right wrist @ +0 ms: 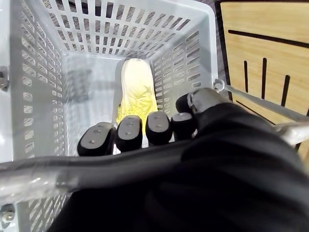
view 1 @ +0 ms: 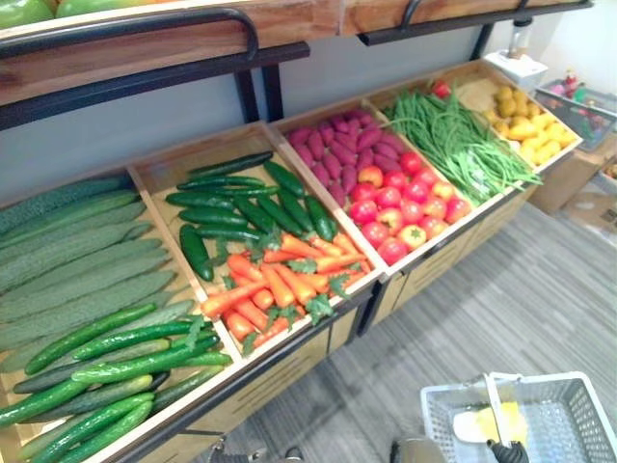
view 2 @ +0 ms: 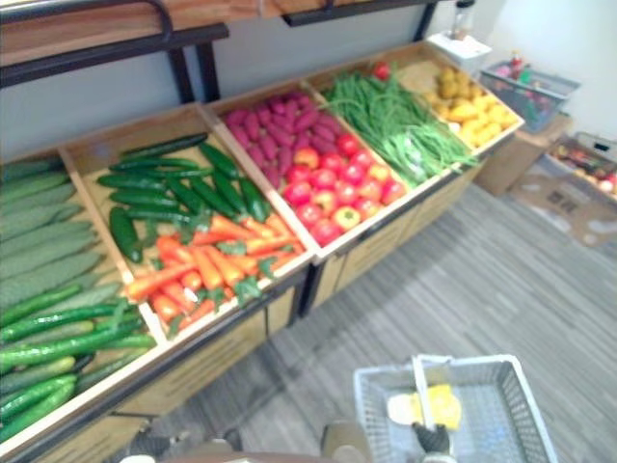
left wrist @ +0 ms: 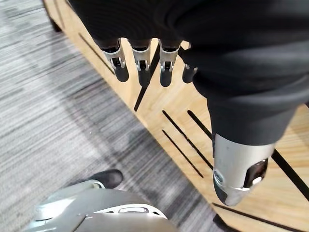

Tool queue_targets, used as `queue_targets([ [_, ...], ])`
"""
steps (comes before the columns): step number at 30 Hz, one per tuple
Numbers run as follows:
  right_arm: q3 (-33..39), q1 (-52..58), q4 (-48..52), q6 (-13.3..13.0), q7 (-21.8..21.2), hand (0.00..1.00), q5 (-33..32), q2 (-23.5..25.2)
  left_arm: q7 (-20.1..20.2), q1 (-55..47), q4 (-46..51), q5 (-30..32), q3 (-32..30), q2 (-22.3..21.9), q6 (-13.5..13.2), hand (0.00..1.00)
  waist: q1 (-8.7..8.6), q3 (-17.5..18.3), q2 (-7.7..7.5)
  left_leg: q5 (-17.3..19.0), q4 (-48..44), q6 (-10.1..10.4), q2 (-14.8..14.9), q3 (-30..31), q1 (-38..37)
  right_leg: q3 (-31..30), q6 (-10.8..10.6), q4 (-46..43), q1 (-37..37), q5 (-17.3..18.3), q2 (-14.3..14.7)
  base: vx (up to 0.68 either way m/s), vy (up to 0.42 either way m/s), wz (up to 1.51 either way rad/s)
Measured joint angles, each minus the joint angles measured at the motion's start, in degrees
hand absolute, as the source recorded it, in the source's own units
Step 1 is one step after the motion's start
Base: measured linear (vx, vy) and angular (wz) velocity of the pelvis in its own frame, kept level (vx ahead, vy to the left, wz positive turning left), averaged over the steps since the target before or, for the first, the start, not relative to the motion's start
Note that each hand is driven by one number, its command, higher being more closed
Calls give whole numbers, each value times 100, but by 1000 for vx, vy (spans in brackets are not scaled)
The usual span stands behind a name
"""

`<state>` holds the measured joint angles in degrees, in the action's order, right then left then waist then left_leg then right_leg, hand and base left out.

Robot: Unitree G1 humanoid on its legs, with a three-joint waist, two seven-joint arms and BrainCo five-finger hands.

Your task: Pick vegetable in the basket

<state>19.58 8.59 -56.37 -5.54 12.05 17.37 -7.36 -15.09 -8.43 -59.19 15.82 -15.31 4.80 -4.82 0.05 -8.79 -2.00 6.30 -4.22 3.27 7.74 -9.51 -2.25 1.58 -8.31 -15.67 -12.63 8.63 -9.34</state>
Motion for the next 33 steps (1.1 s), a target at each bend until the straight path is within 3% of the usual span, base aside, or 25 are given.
queue_targets([
  [2,43,67,-12,21,4,100,-3,55,7,-46,6,-6,-157,-40,-5,0,3,39,-77,110,-70,208,-5,155,-35,-265,14,394,45,-354,4,219,-306,58],
  [3,50,177,-61,26,-5,100,-5,97,6,-3,-21,-72,-295,-18,1,0,-14,46,-194,216,-117,390,-22,365,-112,-298,-15,237,105,-745,-27,156,-310,71],
  [4,130,185,-100,69,20,100,-12,73,6,10,-35,-165,-338,-100,13,0,6,68,-71,213,-97,439,106,414,-140,-89,88,83,110,-638,58,247,-422,87],
  [5,257,244,-74,91,9,100,-15,2,9,-21,-9,-209,-442,-312,-6,0,37,198,185,102,-27,532,365,380,-99,176,209,35,113,-427,238,210,-313,61],
  [6,259,210,-77,133,6,100,-16,-83,7,-22,-14,-216,-508,-388,-5,0,41,212,293,-34,77,570,450,360,-102,297,278,45,132,-381,310,198,-286,60],
  [10,249,163,-80,146,-14,100,9,-94,13,-24,-14,-299,-665,-460,2,0,30,216,357,-686,505,598,664,371,-96,929,450,297,451,-280,453,119,-236,74],
  [14,249,89,-78,107,8,100,5,-121,4,-16,-12,-439,-639,-459,4,0,38,220,357,-847,516,574,673,353,19,1326,471,499,683,-266,426,30,-64,55],
  [18,264,34,-76,5,12,100,4,-102,-51,-24,3,-445,-603,-450,0,0,62,227,350,-912,613,561,538,283,96,1445,356,697,761,-354,339,3,33,23],
  [21,444,46,-88,6,1,100,7,-56,-84,-21,-183,-454,-1058,-481,27,0,89,291,352,-913,635,561,418,80,64,1441,310,946,903,-518,255,11,84,4],
  [24,804,49,-274,9,-6,100,7,-46,-320,-72,-424,-623,-2266,-460,301,0,95,383,299,-911,765,560,342,-109,-75,1426,239,1197,1092,-660,212,18,77,-3],
  [26,1025,120,-311,9,-3,100,7,-44,-669,-147,-353,-590,-2945,-294,509,0,100,441,271,-898,865,548,327,-116,-93,1465,225,1309,1125,-721,209,-14,40,8],
  [28,1137,188,-314,7,2,100,7,-51,-906,-176,-109,-470,-3099,-23,573,0,104,452,290,-864,908,505,336,-115,-95,1554,226,1360,1193,-751,215,-29,23,19],
  [33,1105,329,-296,-124,116,100,-4,-71,-1626,-320,1330,829,-2608,828,605,0,181,512,363,-798,902,457,327,-81,-79,1684,211,1362,1287,-727,181,-61,13,11],
])
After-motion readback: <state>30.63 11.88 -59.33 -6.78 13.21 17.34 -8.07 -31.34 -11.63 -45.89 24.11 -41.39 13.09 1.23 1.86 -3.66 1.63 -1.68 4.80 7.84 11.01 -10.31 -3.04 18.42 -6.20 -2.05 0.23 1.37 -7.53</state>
